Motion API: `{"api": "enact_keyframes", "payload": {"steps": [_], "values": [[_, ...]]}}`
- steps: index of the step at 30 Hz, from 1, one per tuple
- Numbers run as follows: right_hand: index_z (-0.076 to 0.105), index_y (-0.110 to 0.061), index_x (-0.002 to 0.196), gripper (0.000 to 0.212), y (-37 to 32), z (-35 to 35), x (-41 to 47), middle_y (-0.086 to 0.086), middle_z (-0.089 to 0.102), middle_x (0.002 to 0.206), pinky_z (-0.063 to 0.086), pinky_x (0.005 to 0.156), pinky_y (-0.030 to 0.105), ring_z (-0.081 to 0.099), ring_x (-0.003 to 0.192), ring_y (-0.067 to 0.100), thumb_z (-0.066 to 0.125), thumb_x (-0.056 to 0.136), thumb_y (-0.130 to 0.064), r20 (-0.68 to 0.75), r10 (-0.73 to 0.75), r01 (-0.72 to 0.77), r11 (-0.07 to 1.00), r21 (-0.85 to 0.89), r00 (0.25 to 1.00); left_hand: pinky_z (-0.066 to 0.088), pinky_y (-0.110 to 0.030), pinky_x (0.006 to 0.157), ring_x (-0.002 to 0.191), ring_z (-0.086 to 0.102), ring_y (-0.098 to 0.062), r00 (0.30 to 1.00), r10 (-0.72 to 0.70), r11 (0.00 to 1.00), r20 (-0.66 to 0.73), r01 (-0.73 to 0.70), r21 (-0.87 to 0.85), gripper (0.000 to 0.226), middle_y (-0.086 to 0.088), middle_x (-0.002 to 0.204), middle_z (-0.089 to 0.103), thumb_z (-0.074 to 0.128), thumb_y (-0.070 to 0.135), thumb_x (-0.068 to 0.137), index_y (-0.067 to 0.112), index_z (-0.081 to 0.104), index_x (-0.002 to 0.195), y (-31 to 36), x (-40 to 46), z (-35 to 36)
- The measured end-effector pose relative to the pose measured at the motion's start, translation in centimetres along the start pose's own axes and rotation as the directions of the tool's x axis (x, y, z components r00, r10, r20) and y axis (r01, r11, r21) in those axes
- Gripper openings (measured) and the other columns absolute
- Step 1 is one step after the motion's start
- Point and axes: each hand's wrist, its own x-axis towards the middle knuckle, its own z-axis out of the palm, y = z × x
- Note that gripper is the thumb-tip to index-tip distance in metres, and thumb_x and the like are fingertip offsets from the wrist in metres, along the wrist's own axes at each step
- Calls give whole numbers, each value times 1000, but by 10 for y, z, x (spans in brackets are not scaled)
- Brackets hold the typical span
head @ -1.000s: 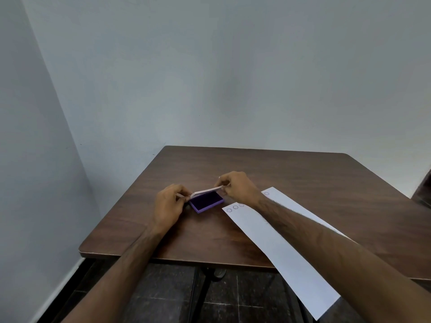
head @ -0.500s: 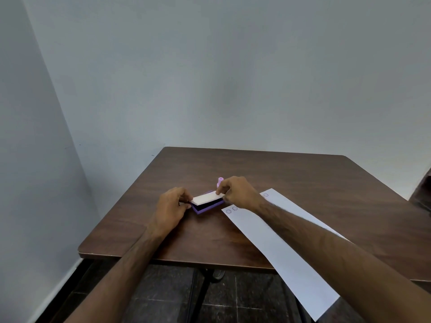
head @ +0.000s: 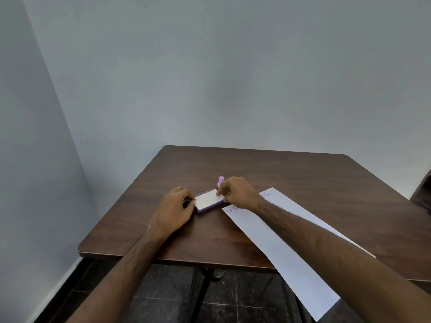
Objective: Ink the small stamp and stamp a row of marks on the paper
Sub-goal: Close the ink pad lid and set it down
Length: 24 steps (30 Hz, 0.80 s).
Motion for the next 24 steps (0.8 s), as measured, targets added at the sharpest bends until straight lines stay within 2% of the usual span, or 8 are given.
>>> {"api": "enact_keyframes", "payload": {"steps": [1,4,8,12,16,20,24], "values": [[77,-9,111,34,0,0,0,10,75,114,56,88,25,70,98,20,73,81,5,0,0,0,1000,1,1000,45,-21,71,81,58,-11,1000,1,1000,0,-1,6,4,3,86,63,72,16,83,13,70,85,0,0,1],[77,-9,113,35,1,0,2,10,74,116,56,89,26,70,98,20,74,81,5,7,1,-1,1000,5,1000,43,-17,69,80,55,-7,1000,-17,1000,23,17,13,24,7,89,58,78,39,79,19,67,87,-2,-1,4],[75,-10,117,38,1,1,5,10,72,119,52,85,21,69,100,19,74,81,3,43,-5,6,1000,-10,999,47,-26,72,82,54,-9,998,4,996,67,-9,85,42,9,91,57,74,61,72,25,60,90,-5,-1,8],[74,-11,119,38,1,0,9,10,73,120,54,92,25,69,103,20,74,82,1,73,-5,5,1000,-1,997,42,-34,82,94,56,-12,998,11,972,59,-25,232,37,12,102,62,65,62,76,32,59,96,-8,0,9],[73,-11,120,38,0,4,13,11,73,119,49,105,28,65,115,19,71,84,1,75,-19,20,1000,-13,997,38,-35,85,102,55,-13,995,-60,974,76,42,221,41,10,110,59,65,60,78,33,59,108,-10,1,10],[74,-12,117,36,-5,14,19,11,73,118,49,106,33,69,106,21,68,85,3,44,-35,35,999,-13,998,32,-37,89,109,51,-16,988,-111,971,112,84,222,46,6,112,52,62,51,82,36,55,125,-10,0,11],[72,-12,120,35,-13,23,22,11,72,121,49,99,28,65,111,23,62,89,2,31,-71,71,997,-6,997,30,-37,90,114,49,-16,987,-116,957,112,81,279,38,8,116,52,57,46,85,39,58,123,-10,-1,11]]}}
